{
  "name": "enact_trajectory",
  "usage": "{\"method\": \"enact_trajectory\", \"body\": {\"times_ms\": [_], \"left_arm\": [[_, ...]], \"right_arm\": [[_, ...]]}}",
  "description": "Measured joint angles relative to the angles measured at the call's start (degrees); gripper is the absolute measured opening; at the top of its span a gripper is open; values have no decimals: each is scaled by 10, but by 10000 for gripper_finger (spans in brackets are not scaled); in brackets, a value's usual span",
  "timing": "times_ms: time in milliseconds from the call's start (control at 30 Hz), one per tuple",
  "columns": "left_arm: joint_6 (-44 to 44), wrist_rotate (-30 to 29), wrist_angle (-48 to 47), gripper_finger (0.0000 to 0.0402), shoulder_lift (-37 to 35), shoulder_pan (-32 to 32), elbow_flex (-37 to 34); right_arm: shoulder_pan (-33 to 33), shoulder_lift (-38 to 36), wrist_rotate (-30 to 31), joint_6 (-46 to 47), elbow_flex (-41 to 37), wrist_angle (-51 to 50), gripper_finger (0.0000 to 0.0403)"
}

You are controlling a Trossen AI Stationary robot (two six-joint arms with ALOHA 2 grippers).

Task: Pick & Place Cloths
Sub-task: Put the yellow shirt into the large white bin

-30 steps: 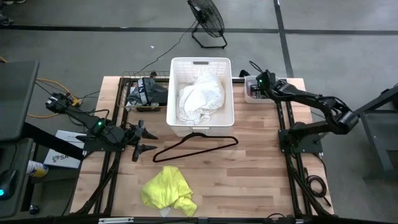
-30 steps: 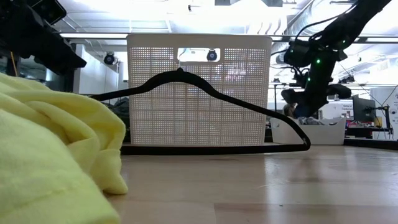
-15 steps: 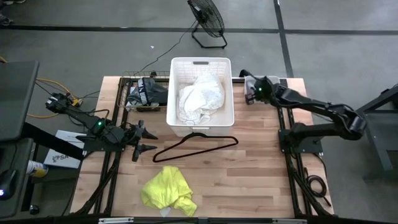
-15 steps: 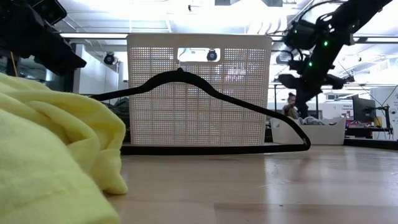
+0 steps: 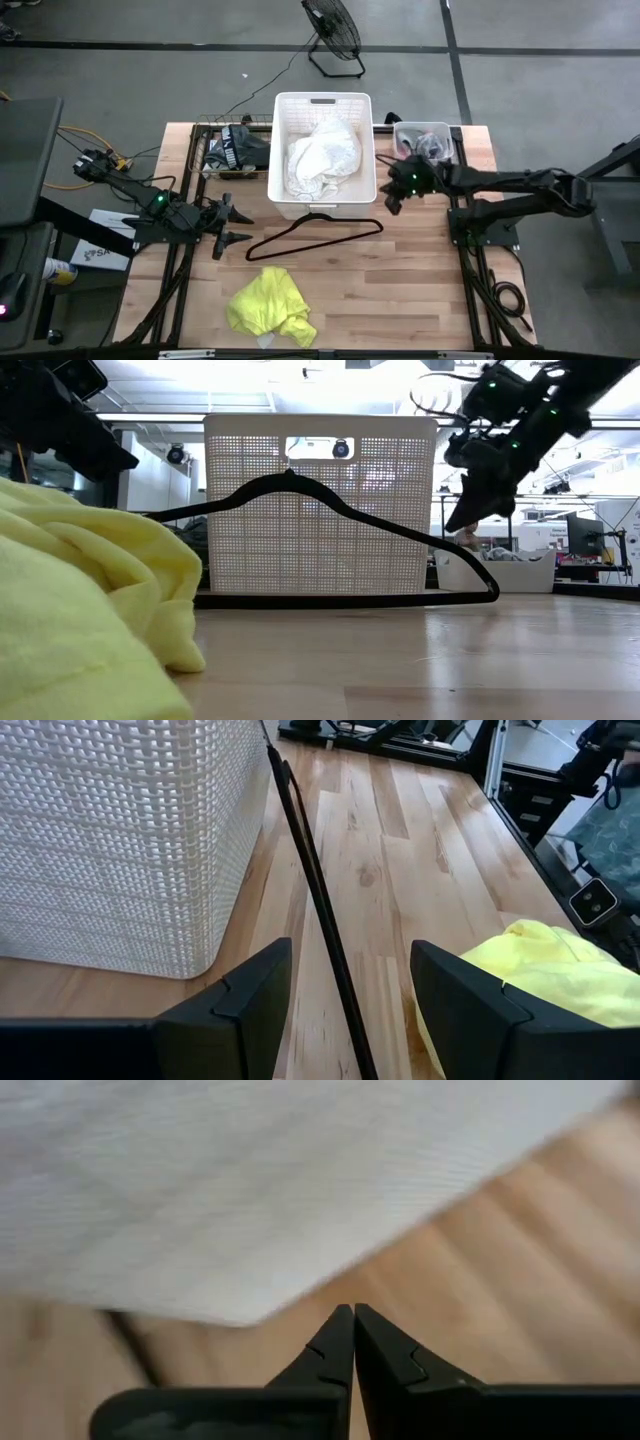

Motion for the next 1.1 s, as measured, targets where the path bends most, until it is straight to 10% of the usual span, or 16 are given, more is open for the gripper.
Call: {"method": "enact_trajectory", "body": {"times_ms": [1100], "left_arm": [[-4, -7, -3, 200, 0, 0, 0]], "right_arm": [[170, -263, -44, 81, -252, 309, 3]]}}
